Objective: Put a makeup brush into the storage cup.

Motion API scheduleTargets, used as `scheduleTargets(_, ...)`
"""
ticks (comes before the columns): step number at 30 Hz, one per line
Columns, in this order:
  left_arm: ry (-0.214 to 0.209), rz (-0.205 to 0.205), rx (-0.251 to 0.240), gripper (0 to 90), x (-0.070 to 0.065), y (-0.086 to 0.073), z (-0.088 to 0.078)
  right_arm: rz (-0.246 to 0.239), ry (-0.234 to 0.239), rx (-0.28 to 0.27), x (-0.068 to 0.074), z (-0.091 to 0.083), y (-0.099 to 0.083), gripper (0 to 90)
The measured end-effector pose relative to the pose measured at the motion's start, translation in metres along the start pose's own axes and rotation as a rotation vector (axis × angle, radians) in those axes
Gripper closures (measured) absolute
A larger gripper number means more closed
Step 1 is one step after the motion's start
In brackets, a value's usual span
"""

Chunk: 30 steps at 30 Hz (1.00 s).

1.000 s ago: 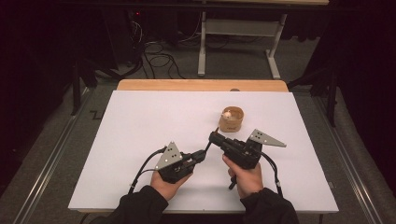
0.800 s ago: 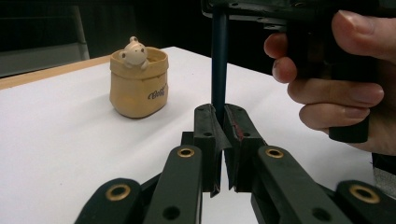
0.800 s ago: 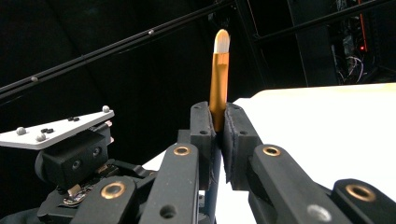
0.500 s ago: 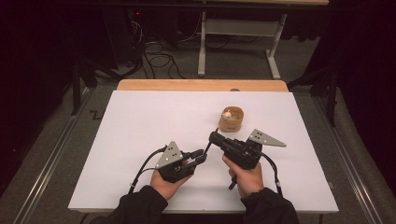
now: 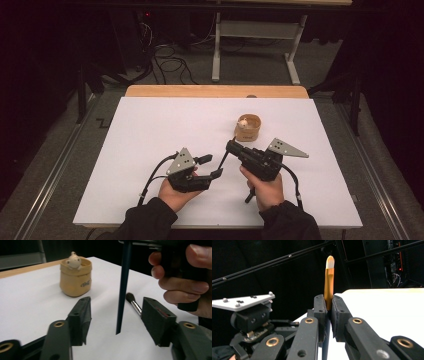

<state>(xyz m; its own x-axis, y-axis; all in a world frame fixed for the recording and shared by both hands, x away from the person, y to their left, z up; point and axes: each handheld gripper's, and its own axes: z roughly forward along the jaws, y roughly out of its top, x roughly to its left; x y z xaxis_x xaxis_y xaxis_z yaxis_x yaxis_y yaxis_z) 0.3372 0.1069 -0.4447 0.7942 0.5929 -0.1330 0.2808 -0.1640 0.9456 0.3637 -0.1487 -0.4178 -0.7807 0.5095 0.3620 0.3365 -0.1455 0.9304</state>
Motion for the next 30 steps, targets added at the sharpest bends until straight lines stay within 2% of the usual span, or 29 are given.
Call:
scheduleTargets(4,0.05,-0.001,0.011,28.6,0.002,0.002,-0.008,0.0,-0.002,-0.003,-0.001,0.0,0.001,84.7)
scheduleTargets(8,0.076,-0.006,0.018,22.4,0.007,0.001,-0.017,-0.004,-0.005,-0.007,0.0,-0.002,0.002,84.7)
scheduleTargets(14,0.107,-0.022,0.033,17.8,0.019,-0.002,-0.032,-0.008,-0.008,-0.013,-0.001,-0.003,0.002,84.7)
scheduleTargets(20,0.149,-0.056,0.038,15.9,0.032,-0.02,-0.041,-0.019,-0.014,-0.012,-0.001,-0.004,0.003,84.7)
scheduleTargets(23,0.161,-0.075,0.039,14.1,0.037,-0.027,-0.042,-0.031,-0.018,-0.009,0.0,-0.004,0.003,84.6)
scheduleTargets(26,0.167,-0.059,0.044,13.5,0.035,-0.03,-0.041,-0.043,-0.025,-0.001,0.0,-0.004,0.002,84.6)
scheduleTargets(30,0.16,-0.068,0.034,10.7,0.036,-0.031,-0.039,-0.069,-0.034,0.008,0.0,-0.004,0.002,84.6)
